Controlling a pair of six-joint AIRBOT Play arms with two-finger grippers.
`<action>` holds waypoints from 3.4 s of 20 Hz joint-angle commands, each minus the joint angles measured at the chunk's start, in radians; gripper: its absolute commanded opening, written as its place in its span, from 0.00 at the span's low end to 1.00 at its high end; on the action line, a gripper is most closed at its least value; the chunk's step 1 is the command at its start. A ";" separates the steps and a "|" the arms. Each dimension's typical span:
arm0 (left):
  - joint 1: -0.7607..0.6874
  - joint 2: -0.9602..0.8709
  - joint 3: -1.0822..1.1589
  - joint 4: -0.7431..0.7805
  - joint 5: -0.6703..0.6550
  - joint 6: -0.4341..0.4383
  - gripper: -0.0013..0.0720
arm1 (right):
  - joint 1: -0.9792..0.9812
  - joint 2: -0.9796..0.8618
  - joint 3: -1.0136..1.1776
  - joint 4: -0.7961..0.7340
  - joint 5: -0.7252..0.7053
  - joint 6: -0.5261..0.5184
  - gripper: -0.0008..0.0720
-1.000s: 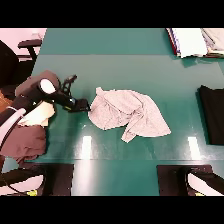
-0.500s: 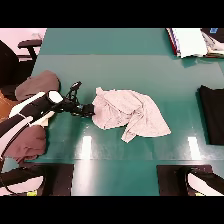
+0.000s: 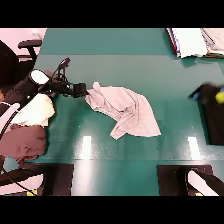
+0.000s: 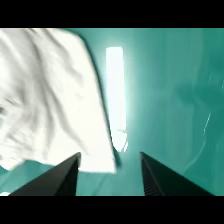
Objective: Fold the shirts.
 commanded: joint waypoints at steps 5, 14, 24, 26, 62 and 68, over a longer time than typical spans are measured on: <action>0.011 0.001 0.028 0.044 -0.013 0.005 0.05 | -0.046 -0.052 -0.604 0.317 -0.214 -0.191 0.60; 0.011 0.001 0.033 0.049 -0.013 0.019 0.05 | 0.327 -0.325 -0.381 0.315 -0.370 -0.189 0.05; 0.011 0.156 0.531 0.266 -0.111 0.043 0.05 | 0.026 -0.002 0.165 0.203 -0.184 -0.185 0.03; 0.011 0.224 0.639 0.269 -0.135 0.062 0.05 | -0.038 0.065 0.301 0.182 -0.136 -0.185 0.03; 0.058 -0.293 0.636 0.431 -0.267 0.011 0.76 | 0.114 -0.769 0.880 -0.120 0.074 -0.014 0.58; 0.185 -0.082 0.380 0.426 -0.422 -0.046 0.76 | 0.030 -0.534 0.546 0.035 0.053 -0.077 0.58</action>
